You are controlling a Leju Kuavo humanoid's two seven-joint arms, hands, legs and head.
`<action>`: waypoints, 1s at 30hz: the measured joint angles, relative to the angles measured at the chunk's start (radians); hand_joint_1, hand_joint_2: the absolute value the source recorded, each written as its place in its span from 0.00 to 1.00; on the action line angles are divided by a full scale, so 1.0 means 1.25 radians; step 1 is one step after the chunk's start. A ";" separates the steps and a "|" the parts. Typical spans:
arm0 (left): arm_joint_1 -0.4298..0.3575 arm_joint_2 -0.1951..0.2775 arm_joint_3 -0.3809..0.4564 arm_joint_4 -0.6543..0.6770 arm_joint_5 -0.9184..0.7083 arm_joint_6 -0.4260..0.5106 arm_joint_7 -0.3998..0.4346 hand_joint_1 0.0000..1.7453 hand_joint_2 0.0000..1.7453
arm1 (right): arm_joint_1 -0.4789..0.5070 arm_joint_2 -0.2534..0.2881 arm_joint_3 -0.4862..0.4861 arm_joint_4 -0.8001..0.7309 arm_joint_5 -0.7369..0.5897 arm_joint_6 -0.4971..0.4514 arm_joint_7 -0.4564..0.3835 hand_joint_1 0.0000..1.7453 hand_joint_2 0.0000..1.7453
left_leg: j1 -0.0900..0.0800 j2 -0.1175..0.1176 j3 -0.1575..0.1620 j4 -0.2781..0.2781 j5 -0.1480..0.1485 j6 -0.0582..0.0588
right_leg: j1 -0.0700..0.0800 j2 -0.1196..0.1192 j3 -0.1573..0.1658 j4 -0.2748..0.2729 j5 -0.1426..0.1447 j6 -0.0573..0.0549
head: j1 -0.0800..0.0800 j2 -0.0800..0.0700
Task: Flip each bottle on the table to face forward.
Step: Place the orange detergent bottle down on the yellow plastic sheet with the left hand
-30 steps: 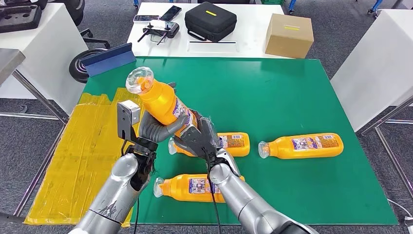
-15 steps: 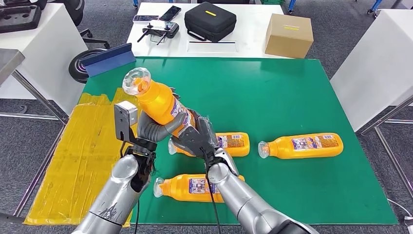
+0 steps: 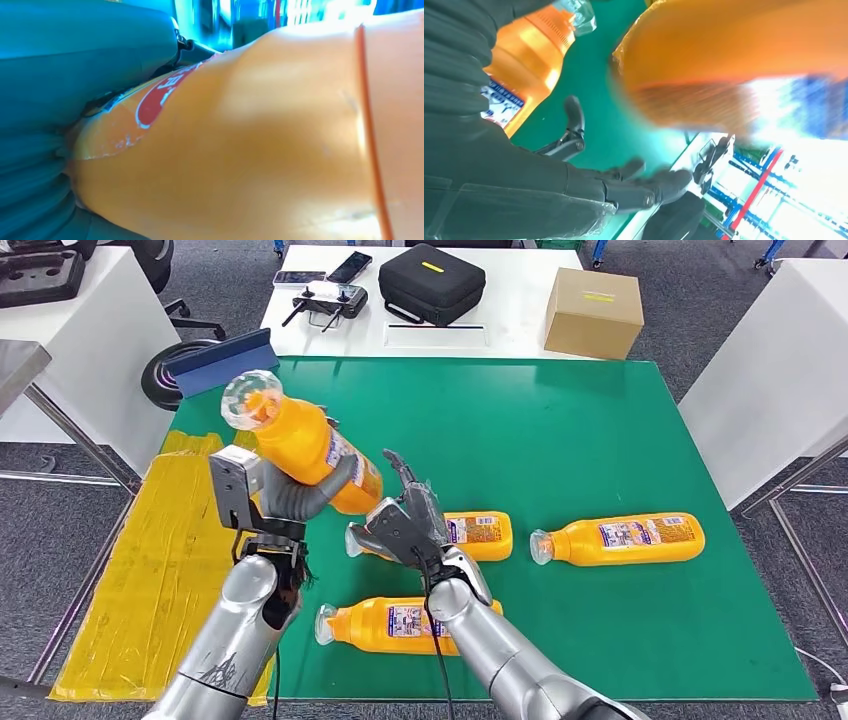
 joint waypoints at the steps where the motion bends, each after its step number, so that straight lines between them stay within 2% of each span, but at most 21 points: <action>1: 0.000 0.002 0.007 -0.004 -0.004 0.005 -0.001 1.00 1.00 | 0.006 -0.004 0.000 -0.015 0.004 0.000 0.006 0.00 1.00 | 0.000 0.000 0.000 0.000 0.000 0.000 | 0.000 0.000 0.000 0.000 0.000 0.000 | 0.000 0.000; 4: 0.000 0.005 0.022 -0.011 -0.025 0.030 -0.007 1.00 1.00 | 0.018 -0.014 0.000 -0.049 0.017 -0.002 0.013 0.00 1.00 | 0.000 0.000 0.000 0.000 0.000 0.000 | 0.000 0.000 0.000 0.000 0.000 0.000 | 0.000 0.000; 7: 0.004 0.011 0.045 -0.019 -0.080 0.104 -0.020 1.00 1.00 | 0.040 -0.029 0.001 -0.102 0.048 -0.010 0.026 0.00 1.00 | 0.000 0.000 0.000 0.000 0.000 0.000 | 0.000 0.000 0.000 0.000 0.000 0.000 | 0.000 0.000; 11: 0.027 0.030 0.103 -0.035 -0.168 0.202 -0.043 1.00 1.00 | 0.096 -0.071 0.012 -0.236 0.113 -0.014 0.072 0.00 1.00 | 0.000 0.000 0.000 0.000 0.000 0.000 | 0.000 0.000 0.000 0.000 0.000 0.000 | 0.000 0.000; 16: 0.037 0.049 0.153 -0.031 -0.343 0.314 -0.054 1.00 1.00 | 0.171 -0.124 0.028 -0.413 0.190 -0.028 0.111 0.00 1.00 | 0.000 0.000 -0.001 0.000 0.000 0.000 | 0.000 0.000 -0.001 0.000 0.000 0.000 | 0.000 0.000; 20: 0.001 0.058 0.159 0.043 -0.614 0.407 0.003 1.00 1.00 | 0.209 -0.160 0.048 -0.517 0.245 -0.041 0.126 0.00 1.00 | 0.000 -0.001 -0.001 0.000 0.000 0.000 | 0.000 -0.001 -0.001 0.000 0.000 0.000 | 0.000 0.000; 23: -0.039 0.061 0.170 0.126 -0.771 0.429 0.033 1.00 1.00 | 0.225 -0.184 0.065 -0.575 0.267 -0.044 0.135 0.00 1.00 | 0.000 0.000 -0.001 0.000 0.000 0.000 | 0.000 0.000 -0.001 0.000 0.000 0.000 | 0.000 0.000; 27: -0.067 0.062 0.179 0.191 -0.799 0.432 0.044 1.00 1.00 | 0.237 -0.206 0.078 -0.617 0.270 -0.045 0.137 0.00 1.00 | 0.000 0.000 -0.001 0.000 0.000 0.000 | -0.001 0.000 -0.001 0.000 0.000 0.000 | 0.000 0.000; 30: -0.094 0.065 0.181 0.247 -0.863 0.432 0.086 1.00 1.00 | 0.240 -0.219 0.087 -0.635 0.284 -0.045 0.137 0.00 1.00 | 0.000 -0.001 -0.001 0.000 0.000 0.000 | 0.000 -0.001 -0.001 0.000 0.000 0.000 | 0.000 0.000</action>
